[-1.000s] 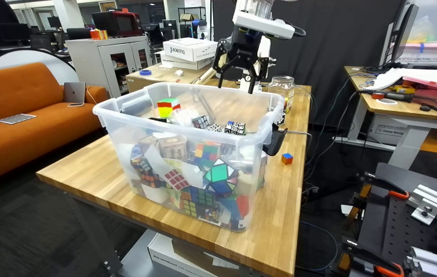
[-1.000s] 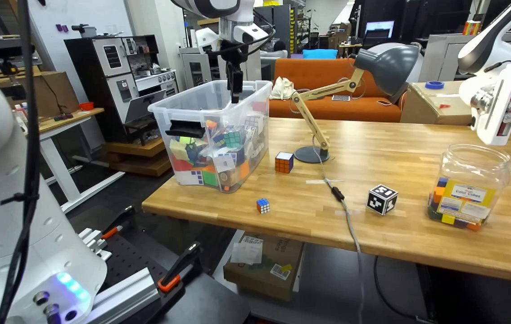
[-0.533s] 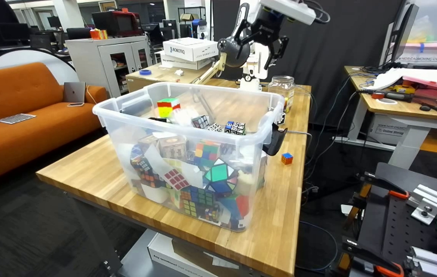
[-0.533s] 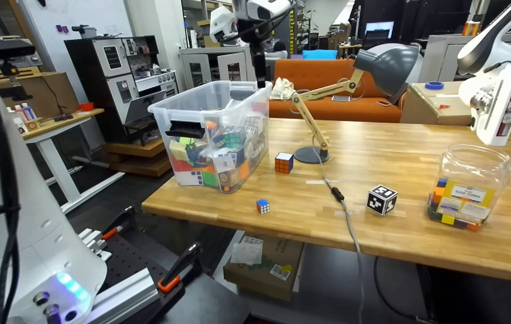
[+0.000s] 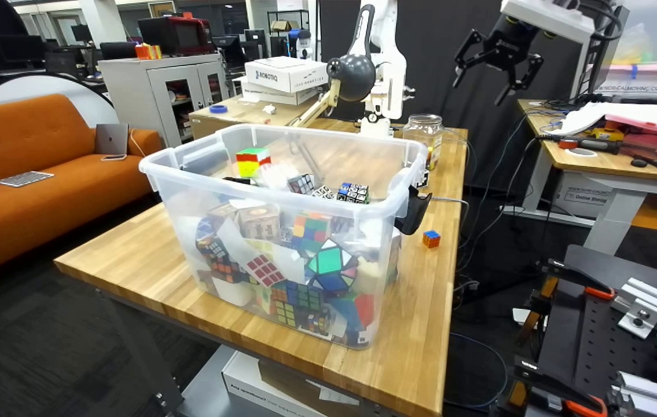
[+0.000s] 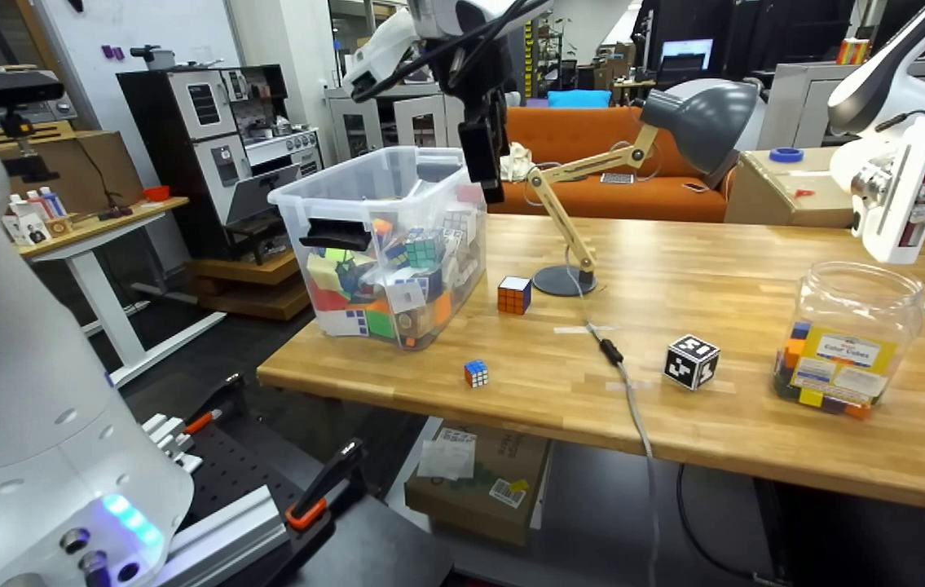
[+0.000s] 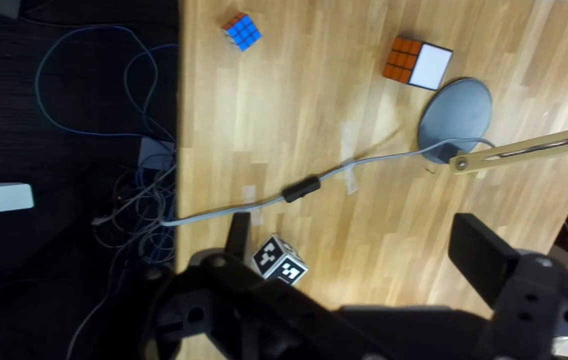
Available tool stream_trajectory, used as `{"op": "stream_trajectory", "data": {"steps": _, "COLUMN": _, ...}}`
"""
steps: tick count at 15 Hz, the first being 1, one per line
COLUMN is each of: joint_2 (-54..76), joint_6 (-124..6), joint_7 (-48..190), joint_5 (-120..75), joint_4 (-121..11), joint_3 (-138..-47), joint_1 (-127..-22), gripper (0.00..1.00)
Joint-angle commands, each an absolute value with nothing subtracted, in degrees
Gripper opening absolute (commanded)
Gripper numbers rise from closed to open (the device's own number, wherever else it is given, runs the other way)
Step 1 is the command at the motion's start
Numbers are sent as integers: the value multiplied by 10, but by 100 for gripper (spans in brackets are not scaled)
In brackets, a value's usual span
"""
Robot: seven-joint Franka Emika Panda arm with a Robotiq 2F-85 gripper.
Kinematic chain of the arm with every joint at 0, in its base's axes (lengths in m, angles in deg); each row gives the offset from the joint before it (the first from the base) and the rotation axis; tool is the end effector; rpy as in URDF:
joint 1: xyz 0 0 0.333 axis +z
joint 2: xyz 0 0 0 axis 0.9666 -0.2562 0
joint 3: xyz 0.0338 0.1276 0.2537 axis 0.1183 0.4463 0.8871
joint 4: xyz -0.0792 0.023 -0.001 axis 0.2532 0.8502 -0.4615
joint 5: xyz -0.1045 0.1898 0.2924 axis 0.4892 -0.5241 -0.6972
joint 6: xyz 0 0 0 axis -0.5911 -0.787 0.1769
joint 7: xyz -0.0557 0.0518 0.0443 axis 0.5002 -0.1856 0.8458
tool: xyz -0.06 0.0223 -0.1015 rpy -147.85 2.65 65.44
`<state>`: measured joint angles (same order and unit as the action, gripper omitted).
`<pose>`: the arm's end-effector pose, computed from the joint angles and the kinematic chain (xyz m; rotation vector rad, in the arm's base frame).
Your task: Turn on the grey lamp, place the Rubik's cube on the right inside the container on the left
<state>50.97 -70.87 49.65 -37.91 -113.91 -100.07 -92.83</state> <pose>0.3620 -0.2019 0.3870 -2.4487 1.5337 -0.4616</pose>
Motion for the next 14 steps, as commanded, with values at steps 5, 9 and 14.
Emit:
{"op": "stream_trajectory", "data": {"steps": 5, "joint_2": 540, "joint_6": -707, "joint_7": 489, "joint_5": -369, "joint_4": -1179, "joint_3": -994, "joint_1": -971, "gripper": 100}}
{"op": "stream_trajectory", "data": {"steps": 9, "joint_2": 540, "joint_6": -707, "joint_7": 486, "joint_5": -369, "joint_4": -1179, "joint_3": -993, "joint_1": -971, "gripper": 100}}
{"op": "stream_trajectory", "data": {"steps": 14, "joint_2": 540, "joint_6": -707, "joint_7": 486, "joint_5": -369, "joint_4": -1179, "joint_3": -993, "joint_1": -971, "gripper": 100}}
